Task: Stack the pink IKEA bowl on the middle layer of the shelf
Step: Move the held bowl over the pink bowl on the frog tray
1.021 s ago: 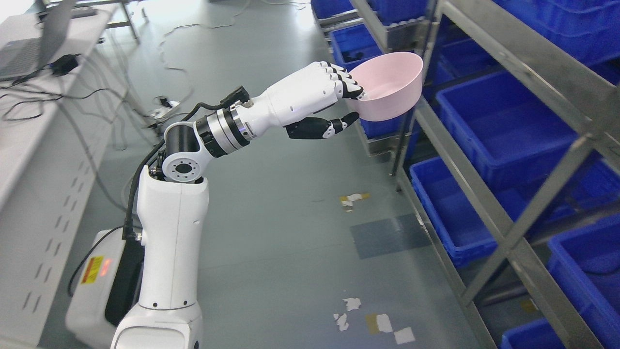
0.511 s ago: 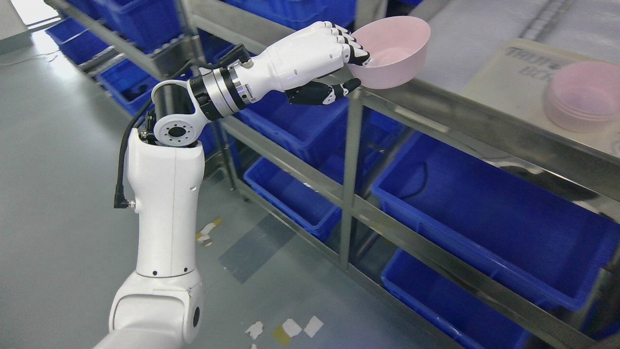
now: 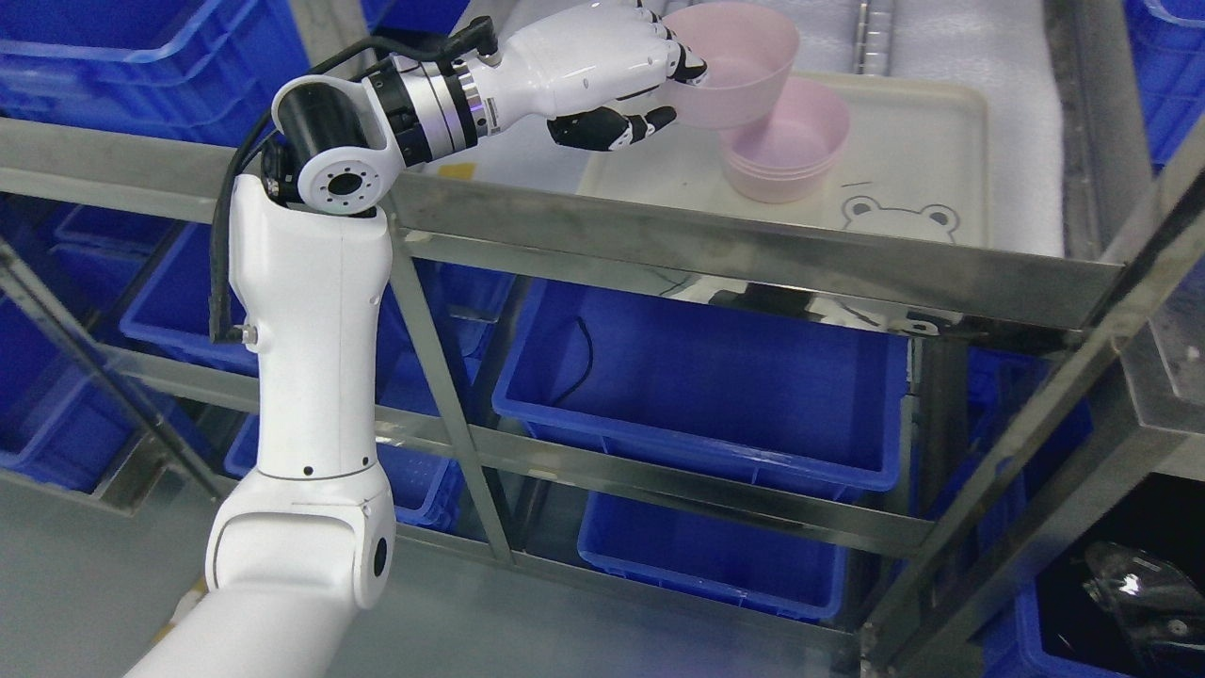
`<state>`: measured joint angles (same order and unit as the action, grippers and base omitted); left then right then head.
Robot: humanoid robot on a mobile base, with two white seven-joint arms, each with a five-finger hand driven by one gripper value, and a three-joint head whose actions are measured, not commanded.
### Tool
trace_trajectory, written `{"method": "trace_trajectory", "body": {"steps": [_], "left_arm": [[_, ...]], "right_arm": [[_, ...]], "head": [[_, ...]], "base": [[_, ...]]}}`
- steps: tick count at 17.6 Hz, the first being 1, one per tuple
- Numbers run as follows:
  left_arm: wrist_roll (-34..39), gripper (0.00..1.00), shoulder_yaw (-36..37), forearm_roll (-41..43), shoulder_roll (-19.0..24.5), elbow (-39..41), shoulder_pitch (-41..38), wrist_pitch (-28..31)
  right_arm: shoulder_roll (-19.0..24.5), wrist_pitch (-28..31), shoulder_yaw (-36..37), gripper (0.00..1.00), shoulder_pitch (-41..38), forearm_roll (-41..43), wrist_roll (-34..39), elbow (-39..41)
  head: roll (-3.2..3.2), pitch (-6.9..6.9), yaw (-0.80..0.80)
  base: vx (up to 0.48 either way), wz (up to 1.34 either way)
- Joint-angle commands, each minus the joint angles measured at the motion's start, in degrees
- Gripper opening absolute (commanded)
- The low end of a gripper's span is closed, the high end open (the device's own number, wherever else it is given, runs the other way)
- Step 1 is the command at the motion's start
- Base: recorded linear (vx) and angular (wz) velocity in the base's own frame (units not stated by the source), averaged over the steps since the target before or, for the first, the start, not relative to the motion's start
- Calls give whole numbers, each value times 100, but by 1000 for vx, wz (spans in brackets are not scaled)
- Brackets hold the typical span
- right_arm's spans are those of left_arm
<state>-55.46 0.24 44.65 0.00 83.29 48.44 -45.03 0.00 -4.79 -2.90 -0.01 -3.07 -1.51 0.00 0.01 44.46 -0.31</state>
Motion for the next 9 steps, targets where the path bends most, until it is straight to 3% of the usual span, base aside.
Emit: {"method": "trace_trajectory", "body": {"steps": [1, 9], "left_arm": [[-140, 1, -138, 510, 175, -217, 183, 3], [-263, 2, -208, 474, 238, 353, -318, 3]], "right_arm": [[-100, 4, 0, 100, -131, 0, 1, 100], [-100, 4, 0, 100, -131, 0, 1, 100]], "head": [[0, 0, 0], [0, -1, 0]], "base": [[87, -674], [67, -323]]}}
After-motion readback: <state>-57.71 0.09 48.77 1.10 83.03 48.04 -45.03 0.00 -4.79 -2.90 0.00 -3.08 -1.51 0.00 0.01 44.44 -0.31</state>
